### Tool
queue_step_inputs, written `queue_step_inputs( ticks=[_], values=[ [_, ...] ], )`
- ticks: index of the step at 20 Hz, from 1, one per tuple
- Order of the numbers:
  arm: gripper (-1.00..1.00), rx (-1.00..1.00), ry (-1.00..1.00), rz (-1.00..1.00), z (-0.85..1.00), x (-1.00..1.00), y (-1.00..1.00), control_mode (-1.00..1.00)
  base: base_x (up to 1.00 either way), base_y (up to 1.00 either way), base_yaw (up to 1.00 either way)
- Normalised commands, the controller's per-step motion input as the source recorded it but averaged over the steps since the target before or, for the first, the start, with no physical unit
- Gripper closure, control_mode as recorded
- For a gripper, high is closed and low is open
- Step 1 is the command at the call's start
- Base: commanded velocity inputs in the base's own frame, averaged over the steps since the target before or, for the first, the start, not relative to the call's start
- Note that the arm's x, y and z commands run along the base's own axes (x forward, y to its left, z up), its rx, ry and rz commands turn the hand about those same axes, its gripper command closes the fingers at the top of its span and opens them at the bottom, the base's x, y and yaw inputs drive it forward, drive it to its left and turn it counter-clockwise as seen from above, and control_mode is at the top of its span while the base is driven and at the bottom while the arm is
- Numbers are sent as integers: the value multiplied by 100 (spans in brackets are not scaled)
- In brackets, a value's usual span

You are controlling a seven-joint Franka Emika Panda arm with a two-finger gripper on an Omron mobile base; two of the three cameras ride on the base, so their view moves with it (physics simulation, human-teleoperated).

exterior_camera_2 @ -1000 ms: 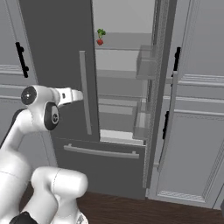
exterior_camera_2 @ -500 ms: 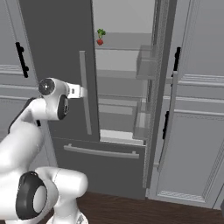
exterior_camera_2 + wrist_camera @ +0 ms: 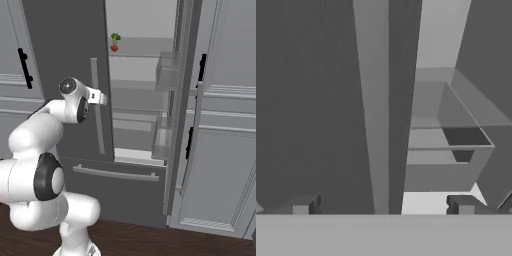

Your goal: Take the strawberry from the fridge and place it on top of the pancake, located on the dining counter.

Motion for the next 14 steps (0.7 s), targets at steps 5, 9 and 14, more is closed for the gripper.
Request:
queue_step_inputs(
  ticks=[5, 9, 14],
  values=[
    [-100, 0, 9, -1, 0, 68, 0, -100, 0, 0, 0],
    [-100, 0, -4, 0, -12, 47, 0, -100, 0, 0, 0],
    [-100, 0, -3, 0, -13, 55, 0, -100, 0, 0, 0]
  ],
)
